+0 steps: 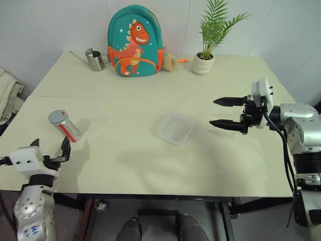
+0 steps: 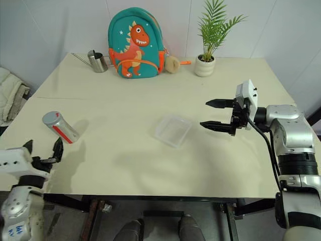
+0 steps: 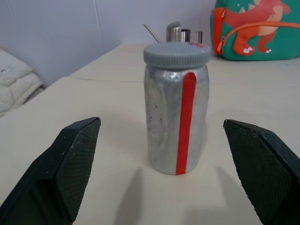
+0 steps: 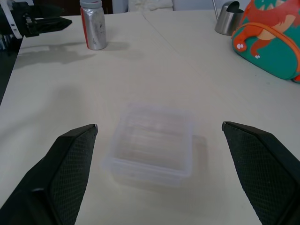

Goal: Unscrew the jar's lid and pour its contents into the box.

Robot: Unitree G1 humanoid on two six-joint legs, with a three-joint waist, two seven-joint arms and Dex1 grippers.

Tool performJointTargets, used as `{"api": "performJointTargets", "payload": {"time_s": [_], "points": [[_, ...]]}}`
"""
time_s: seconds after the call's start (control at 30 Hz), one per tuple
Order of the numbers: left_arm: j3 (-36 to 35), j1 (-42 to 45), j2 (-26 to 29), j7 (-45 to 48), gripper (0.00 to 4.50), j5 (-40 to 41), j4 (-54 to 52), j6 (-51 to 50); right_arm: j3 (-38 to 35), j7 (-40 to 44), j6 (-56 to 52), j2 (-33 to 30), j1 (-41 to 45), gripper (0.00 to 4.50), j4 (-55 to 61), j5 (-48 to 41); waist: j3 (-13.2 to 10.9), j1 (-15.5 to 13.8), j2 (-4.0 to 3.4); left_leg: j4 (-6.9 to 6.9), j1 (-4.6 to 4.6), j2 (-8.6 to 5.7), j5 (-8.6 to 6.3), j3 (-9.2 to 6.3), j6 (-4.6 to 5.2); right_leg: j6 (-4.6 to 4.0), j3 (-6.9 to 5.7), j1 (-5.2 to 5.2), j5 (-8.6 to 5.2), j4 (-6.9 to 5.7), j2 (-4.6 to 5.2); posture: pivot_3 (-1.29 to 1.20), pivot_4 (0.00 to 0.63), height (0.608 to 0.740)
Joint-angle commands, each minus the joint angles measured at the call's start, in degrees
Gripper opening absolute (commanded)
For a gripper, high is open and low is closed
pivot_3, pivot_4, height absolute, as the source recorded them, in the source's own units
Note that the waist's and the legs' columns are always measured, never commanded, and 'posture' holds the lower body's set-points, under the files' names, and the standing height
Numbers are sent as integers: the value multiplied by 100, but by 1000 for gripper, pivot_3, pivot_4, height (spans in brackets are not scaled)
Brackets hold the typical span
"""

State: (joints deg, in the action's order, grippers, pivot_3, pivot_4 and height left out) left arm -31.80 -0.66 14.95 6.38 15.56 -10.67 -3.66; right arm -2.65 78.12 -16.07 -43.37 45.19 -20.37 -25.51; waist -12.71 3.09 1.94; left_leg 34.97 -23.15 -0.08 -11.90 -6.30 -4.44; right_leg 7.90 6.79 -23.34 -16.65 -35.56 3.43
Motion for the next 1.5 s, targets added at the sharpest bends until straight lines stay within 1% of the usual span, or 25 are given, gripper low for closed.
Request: {"api": "performJointTargets", "payload": {"time_s": [0.03, 0.17, 0.3, 0.57, 0.83, 1.47, 1.5], "points": [[73, 118, 22, -218, 4487, -142, 6, 108, -92, 40, 115, 7, 144, 4500, 83, 6, 0, -2, 0, 0, 0, 0, 0, 0, 0, 11, 0, 0, 6, 0, 0, 0, 150, 740], [242, 413, 19, -288, 4487, -206, 287, 265, -86, 8, 134, 80, 165, 4500, 75, 30, 0, 7, 0, -2, 0, 0, 0, 0, 0, 34, -1, -1, 18, 1, -1, 0, 150, 740], [406, 654, 14, -366, 4487, -225, 449, 235, -94, 7, 113, 125, 179, 4500, 95, 48, 0, 5, 0, 1, -2, 0, 0, 0, 0, 34, 0, 0, 19, 1, -1, 0, 150, 740], [516, 1012, -25, -640, 4487, -282, 730, 298, -93, -38, 76, 173, 218, 4500, 117, 79, 0, 6, 0, -3, -3, 0, 0, -1, 0, 59, -1, -2, 32, 2, -1, 0, 150, 740], [480, 1232, 19, -857, 4487, -295, 1001, 357, -117, -93, -17, 155, 172, 4500, 242, 70, 0, -3, 0, -3, -3, 0, 0, -1, 0, 59, -2, -2, 32, 2, -1, 0, 150, 740], [624, 1679, 151, -855, 4487, -343, 1607, 400, -143, -124, -150, 163, 140, 4500, 376, 30, 0, 2, 0, -4, -4, 0, 0, -2, 0, 71, -3, -2, 38, 5, -1, 0, 150, 740], [646, 1698, 176, -833, 4301, -366, 1650, 415, -142, -129, -147, 165, 141, 4500, 372, 33, 0, 0, 0, -6, -4, 0, 0, -2, 0, 72, -3, -3, 39, 4, -1, 0, 150, 740]]}}
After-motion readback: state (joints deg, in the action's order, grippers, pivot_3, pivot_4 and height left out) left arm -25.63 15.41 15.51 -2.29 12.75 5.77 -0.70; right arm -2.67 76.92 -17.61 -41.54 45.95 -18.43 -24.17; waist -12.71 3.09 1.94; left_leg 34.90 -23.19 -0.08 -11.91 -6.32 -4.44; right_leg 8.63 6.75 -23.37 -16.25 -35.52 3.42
